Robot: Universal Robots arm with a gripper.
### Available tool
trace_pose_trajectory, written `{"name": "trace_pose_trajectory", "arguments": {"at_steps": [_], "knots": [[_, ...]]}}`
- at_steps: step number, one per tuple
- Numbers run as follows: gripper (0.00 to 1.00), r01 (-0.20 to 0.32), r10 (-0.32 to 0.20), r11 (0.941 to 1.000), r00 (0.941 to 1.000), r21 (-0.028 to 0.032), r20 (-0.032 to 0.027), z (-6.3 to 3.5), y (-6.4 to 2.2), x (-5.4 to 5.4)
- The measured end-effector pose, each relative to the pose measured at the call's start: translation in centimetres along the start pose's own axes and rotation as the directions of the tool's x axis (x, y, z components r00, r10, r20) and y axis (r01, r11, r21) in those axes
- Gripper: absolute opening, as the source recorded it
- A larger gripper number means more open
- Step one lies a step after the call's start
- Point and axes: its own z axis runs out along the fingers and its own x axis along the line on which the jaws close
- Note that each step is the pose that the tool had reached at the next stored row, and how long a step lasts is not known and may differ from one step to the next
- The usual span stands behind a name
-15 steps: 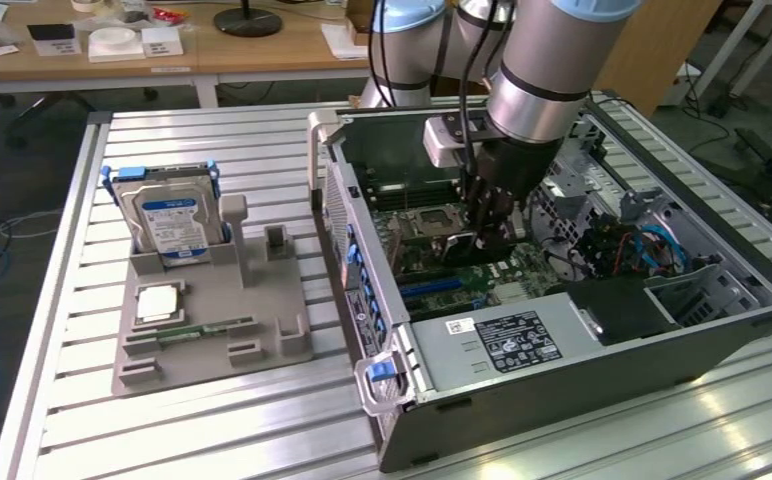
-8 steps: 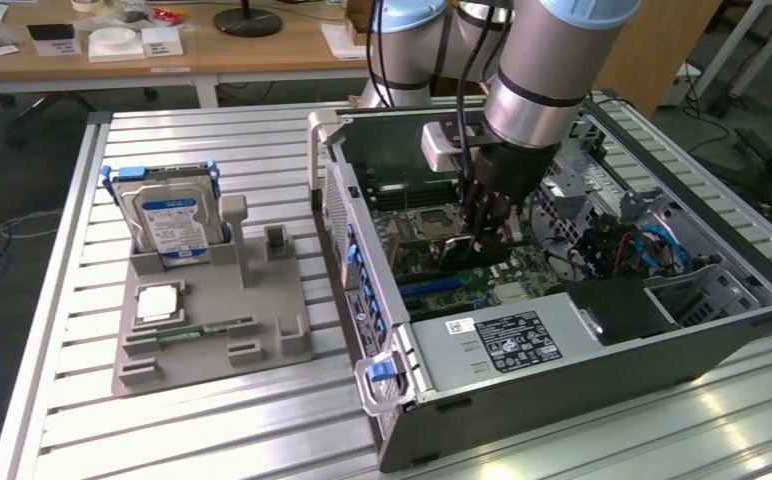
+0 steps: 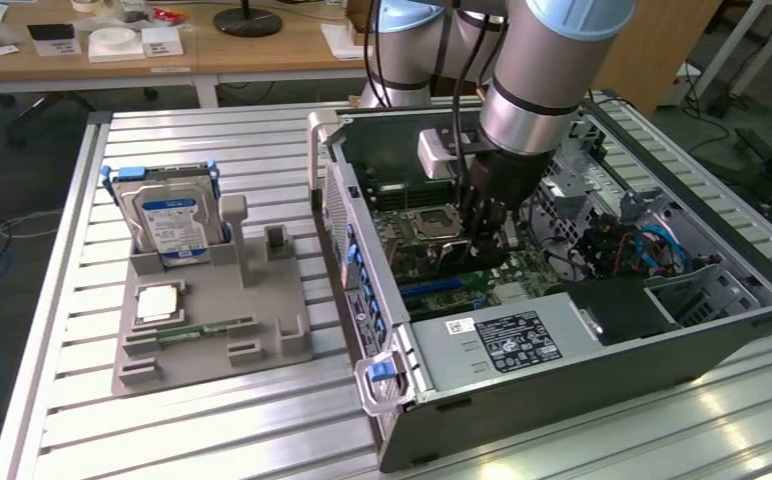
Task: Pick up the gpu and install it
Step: 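Insert the gpu into the slot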
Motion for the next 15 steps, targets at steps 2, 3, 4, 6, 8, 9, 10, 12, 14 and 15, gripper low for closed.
{"name": "trace_pose_trajectory", "arguments": {"at_steps": [2, 3, 4, 6, 8, 9, 10, 12, 14, 15], "knots": [[0.27, 0.0, 0.0, 1.0, 1.0, 0.0, -0.0001, 0.0, 0.01, 0.0], [0.27, 0.0, 0.0, 1.0, 1.0, 0.0, -0.0002, 0.0, 0.02, 0.0], [0.27, 0.0, 0.0, 1.0, 1.0, 0.0001, 0.0, 0.03, 0.06, 0.0], [0.27, 0.0, 0.0, 1.0, 1.0, 0.0002, 0.0004, 0.13, 0.1, 0.01], [0.27, 0.0, 0.0, 1.0, 1.0, 0.0001, 0.0002, 0.29, 0.11, 0.02], [0.27, 0.0, 0.0, 1.0, 1.0, 0.0001, 0.0002, 0.37, 0.12, 0.03], [0.27, 0.0, 0.0, 1.0, 1.0, 0.0, 0.0001, 0.39, 0.12, 0.03], [0.27, 0.0, 0.0, 1.0, 1.0, 0.0001, 0.0, 0.39, 0.12, 0.03], [0.27, 0.0, 0.0, 1.0, 1.0, 0.0, -0.0001, 0.39, 0.13, 0.03], [0.27, 0.0, 0.0, 1.0, 1.0, 0.0001, 0.0, 0.43, 0.18, 0.03]]}}
